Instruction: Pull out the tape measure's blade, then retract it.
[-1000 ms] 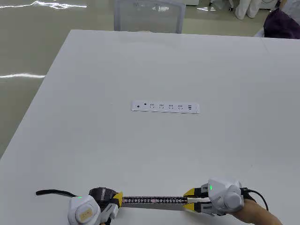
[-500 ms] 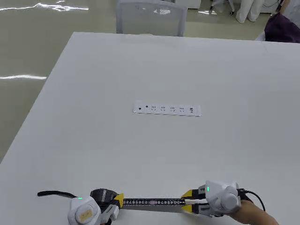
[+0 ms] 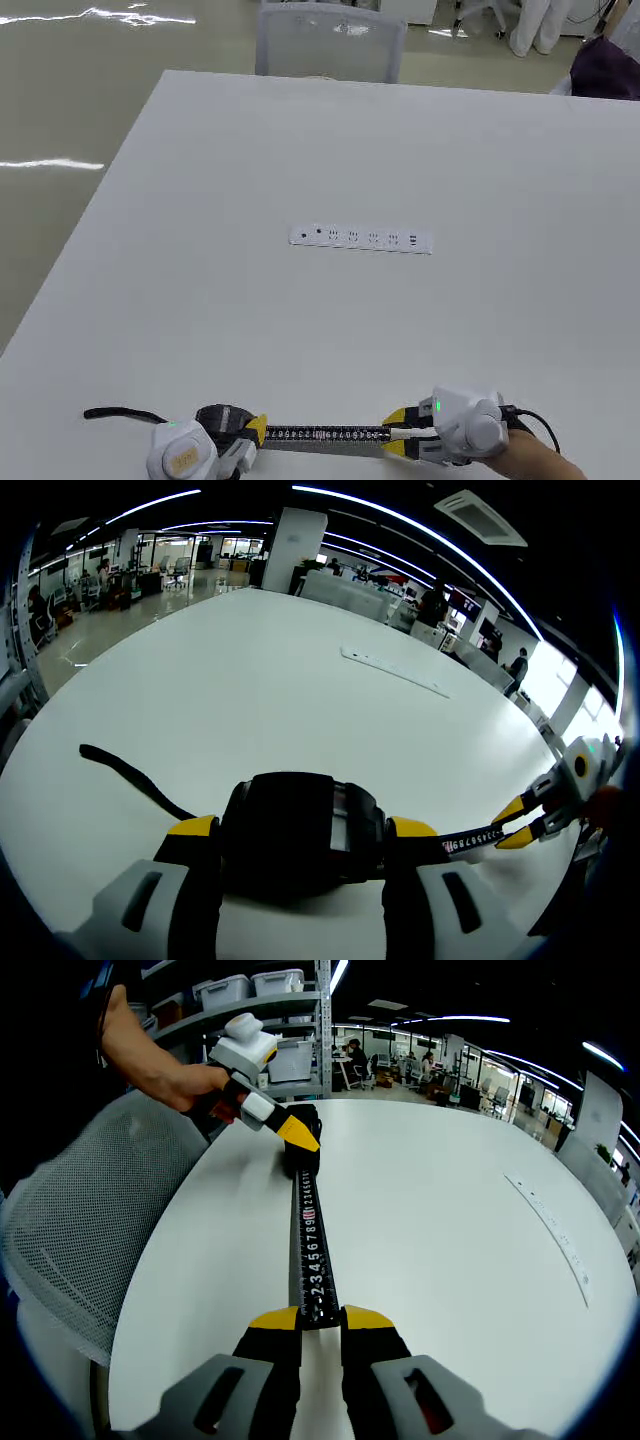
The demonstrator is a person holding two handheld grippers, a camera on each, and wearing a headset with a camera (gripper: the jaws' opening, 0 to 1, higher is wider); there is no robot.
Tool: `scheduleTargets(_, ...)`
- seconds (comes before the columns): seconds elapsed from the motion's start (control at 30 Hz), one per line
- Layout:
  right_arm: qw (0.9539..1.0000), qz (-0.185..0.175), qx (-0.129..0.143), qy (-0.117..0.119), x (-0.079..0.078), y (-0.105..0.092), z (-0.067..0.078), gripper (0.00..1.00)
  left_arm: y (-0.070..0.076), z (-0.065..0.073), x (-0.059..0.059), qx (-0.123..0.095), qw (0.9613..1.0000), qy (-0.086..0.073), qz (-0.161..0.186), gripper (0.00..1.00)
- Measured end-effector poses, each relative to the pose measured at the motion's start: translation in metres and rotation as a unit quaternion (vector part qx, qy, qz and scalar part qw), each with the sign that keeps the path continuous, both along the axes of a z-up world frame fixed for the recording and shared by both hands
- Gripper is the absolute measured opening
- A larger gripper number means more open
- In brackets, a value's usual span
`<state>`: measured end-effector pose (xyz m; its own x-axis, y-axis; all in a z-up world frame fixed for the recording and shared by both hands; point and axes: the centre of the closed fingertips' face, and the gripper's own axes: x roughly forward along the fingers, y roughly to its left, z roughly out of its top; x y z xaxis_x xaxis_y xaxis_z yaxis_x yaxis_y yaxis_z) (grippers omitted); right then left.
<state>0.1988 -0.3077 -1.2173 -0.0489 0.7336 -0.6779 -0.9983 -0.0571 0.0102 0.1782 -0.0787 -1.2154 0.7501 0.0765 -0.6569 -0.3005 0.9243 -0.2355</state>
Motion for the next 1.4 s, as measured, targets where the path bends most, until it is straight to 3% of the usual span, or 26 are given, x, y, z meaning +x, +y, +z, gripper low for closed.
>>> scheduleTargets(1.4,0.9999,0.012,0.006,0.003,-0.004,0.036,0.0,0.12,0.001,-0.001,0.0,-0.005,1.0,-0.005,0.002,0.62)
